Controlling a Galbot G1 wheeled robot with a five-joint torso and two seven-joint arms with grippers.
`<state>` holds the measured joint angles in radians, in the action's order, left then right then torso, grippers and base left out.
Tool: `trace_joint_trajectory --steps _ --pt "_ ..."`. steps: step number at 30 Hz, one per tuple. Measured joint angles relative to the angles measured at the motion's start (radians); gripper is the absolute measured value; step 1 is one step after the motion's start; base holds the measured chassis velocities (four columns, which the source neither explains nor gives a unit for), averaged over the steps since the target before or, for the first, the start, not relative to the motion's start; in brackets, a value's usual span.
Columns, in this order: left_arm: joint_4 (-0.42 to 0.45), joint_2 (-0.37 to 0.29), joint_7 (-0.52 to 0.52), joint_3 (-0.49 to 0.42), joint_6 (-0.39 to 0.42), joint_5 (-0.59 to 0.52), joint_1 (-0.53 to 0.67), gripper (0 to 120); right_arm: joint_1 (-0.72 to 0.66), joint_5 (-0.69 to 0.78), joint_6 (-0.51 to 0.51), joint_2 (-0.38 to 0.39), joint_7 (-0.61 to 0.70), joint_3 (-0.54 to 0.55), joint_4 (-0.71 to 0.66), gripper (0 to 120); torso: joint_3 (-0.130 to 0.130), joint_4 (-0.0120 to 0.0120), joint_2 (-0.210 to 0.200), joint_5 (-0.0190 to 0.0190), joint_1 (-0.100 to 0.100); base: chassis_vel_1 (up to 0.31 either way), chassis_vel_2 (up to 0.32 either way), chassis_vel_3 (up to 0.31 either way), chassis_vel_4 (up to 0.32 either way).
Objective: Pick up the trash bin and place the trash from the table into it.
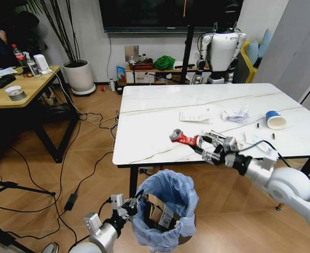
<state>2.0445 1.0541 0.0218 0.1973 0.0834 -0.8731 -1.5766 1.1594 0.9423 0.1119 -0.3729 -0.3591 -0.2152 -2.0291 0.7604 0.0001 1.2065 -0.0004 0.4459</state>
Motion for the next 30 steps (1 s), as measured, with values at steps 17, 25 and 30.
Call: trace_joint_trajectory --steps 17,25,30 --pt "0.032 0.033 -0.003 0.048 0.000 0.016 -0.035 0 0.160 -0.054 -0.006 0.083 -0.002 0.062 -0.214 50 0.000 0.0000 0.000 0.0004 0.000 0.000 0.000 0.000 0.000" --pt "0.034 0.048 -0.015 0.044 0.002 0.034 -0.048 0 0.145 -0.102 -0.012 0.048 -0.005 0.125 -0.173 50 0.000 0.0000 0.000 0.0005 0.000 0.000 0.000 0.000 0.000" --pt "0.034 0.053 -0.016 0.044 0.003 0.041 -0.053 0 0.138 -0.103 -0.006 0.044 -0.015 0.120 -0.167 50 0.000 0.0000 0.000 0.0002 0.000 0.000 0.000 0.000 0.000"
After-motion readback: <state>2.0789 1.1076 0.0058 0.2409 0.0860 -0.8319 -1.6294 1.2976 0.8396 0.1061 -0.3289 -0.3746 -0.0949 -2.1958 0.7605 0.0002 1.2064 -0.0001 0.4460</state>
